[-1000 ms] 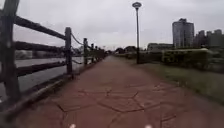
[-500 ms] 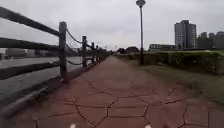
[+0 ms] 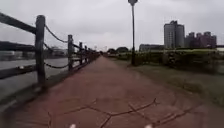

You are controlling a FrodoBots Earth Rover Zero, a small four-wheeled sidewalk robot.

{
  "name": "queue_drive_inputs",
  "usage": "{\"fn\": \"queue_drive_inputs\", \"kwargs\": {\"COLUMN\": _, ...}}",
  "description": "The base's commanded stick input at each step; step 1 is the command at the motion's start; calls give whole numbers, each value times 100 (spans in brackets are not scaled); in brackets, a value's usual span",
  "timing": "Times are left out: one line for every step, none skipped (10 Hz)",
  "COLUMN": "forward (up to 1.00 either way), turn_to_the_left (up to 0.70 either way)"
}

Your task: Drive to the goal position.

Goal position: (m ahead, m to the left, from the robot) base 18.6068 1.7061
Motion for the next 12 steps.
{"fn": "queue_drive_inputs", "kwargs": {"forward": 100, "turn_to_the_left": 0}}
{"fn": "queue_drive_inputs", "kwargs": {"forward": 100, "turn_to_the_left": 0}}
{"fn": "queue_drive_inputs", "kwargs": {"forward": 100, "turn_to_the_left": 0}}
{"fn": "queue_drive_inputs", "kwargs": {"forward": 100, "turn_to_the_left": 0}}
{"fn": "queue_drive_inputs", "kwargs": {"forward": 100, "turn_to_the_left": 0}}
{"fn": "queue_drive_inputs", "kwargs": {"forward": 100, "turn_to_the_left": 0}}
{"fn": "queue_drive_inputs", "kwargs": {"forward": 100, "turn_to_the_left": 0}}
{"fn": "queue_drive_inputs", "kwargs": {"forward": 100, "turn_to_the_left": 0}}
{"fn": "queue_drive_inputs", "kwargs": {"forward": 100, "turn_to_the_left": 0}}
{"fn": "queue_drive_inputs", "kwargs": {"forward": 100, "turn_to_the_left": 0}}
{"fn": "queue_drive_inputs", "kwargs": {"forward": 100, "turn_to_the_left": 0}}
{"fn": "queue_drive_inputs", "kwargs": {"forward": 100, "turn_to_the_left": 0}}
